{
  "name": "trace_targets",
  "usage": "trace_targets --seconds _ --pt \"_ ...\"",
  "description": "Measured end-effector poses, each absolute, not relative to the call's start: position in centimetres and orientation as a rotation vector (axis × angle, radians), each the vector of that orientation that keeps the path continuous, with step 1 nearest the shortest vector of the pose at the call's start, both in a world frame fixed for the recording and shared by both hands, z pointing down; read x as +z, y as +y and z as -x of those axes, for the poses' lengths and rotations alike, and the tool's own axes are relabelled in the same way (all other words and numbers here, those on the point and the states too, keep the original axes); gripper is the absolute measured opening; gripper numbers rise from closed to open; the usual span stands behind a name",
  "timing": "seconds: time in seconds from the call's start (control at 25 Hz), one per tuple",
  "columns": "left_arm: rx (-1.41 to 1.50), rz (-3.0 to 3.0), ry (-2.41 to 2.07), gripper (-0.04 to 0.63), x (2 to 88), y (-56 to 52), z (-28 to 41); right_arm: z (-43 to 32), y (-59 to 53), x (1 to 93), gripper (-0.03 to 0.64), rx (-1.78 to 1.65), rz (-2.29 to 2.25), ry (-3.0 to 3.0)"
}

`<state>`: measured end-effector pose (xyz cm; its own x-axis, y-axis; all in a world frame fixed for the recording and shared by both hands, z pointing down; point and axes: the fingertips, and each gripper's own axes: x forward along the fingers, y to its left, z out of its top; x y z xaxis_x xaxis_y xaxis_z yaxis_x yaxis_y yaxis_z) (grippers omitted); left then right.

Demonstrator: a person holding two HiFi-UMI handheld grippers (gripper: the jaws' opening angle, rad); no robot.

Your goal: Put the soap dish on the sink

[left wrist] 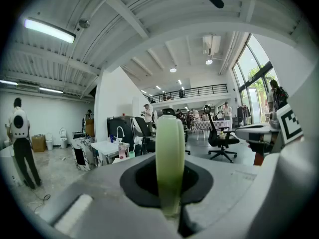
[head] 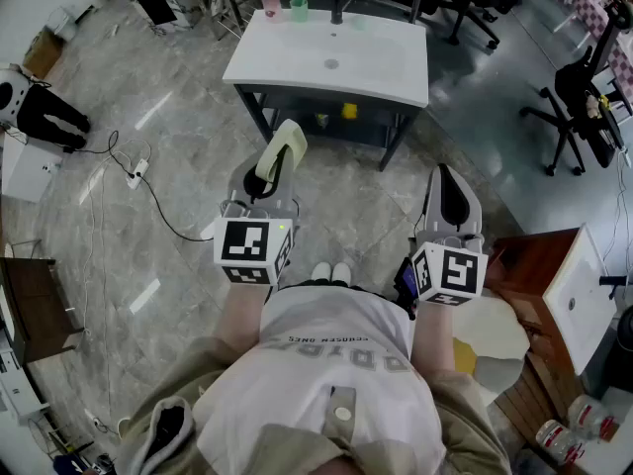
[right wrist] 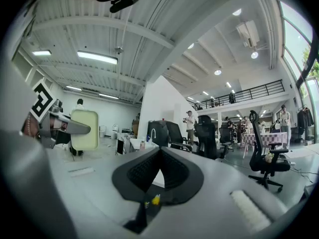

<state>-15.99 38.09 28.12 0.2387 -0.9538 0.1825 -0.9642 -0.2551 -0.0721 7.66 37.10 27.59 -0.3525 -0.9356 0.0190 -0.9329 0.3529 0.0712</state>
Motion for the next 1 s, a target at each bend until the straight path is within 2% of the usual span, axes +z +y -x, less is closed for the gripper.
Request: trace_targets --seconds 0.52,1.0 --pt "0.296 -2.427 -1.885 0.018 28.1 36.9 15.5 -7.6 36.0 27.4 -0.003 -0.106 -1.724 -2.537" --pt "0.298 -2.417 -1.904 0.018 28.5 35.2 14.7 -10.0 33.9 27.8 0.000 0.007 -1.799 -2.609"
